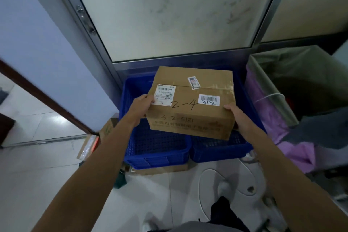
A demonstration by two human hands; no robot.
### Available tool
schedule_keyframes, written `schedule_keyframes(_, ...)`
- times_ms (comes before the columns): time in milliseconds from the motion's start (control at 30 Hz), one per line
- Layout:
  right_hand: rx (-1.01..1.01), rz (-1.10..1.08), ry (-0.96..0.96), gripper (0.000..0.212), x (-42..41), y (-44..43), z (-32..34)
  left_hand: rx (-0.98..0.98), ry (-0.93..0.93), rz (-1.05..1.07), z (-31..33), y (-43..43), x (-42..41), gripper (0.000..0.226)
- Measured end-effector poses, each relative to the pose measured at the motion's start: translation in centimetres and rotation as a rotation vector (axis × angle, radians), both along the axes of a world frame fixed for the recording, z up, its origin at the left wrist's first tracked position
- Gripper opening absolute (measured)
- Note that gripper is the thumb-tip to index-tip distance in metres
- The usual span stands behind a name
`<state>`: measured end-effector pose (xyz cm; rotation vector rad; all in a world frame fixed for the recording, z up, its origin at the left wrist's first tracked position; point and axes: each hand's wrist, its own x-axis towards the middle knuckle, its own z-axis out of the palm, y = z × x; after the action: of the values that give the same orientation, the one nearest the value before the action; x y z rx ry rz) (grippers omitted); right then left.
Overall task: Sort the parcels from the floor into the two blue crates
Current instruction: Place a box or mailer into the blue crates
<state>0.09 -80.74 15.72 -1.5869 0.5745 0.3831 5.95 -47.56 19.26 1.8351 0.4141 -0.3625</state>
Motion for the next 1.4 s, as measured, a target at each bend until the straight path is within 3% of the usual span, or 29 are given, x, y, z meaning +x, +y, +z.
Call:
schedule_keyframes(133, -0.021, 0.039, 0.003, 0.057, 3.8, -8.2, -0.7, 0.016, 0.026, 0.018, -0.3, -8.1, 2.4, 0.032)
schedule_keyframes(233, -0.075, 0.068, 0.030, 0.081, 5.9, -13.3, -1.7, 0.022, 0.057, 0.024, -0.9, -12.8, 4.0, 0.030)
schedule_keyframes(467, -0.083, 0.131, 0.036, 0.060, 8.9, -18.8, -4.4, 0.077, 0.148, -0.004, -4.3, -18.8, 5.8, 0.029)
schedule_keyframes(900, -0.224, 0.148, 0.165, 0.059, 10.5, -22.6, -15.0, 0.109, 0.253, -0.061, -17.8, -23.1, 6.8, 0.037)
schedule_keyframes(1100, -0.329, 0.191, 0.263, 0.072, 10.0, -21.7, -20.6, 0.142, 0.303, -0.049, -24.4, -22.9, 6.5, 0.042)
schedule_keyframes(1233, -0.376, 0.231, 0.363, 0.099, 9.4, -20.8, -24.3, 0.223, 0.343, -0.045, -28.6, -23.4, 5.8, 0.032)
schedule_keyframes(1400, -0.465, 0.238, 0.367, 0.096, 10.1, -20.2, -27.6, 0.386, 0.420, -0.045, -33.0, -24.3, 4.4, 0.032)
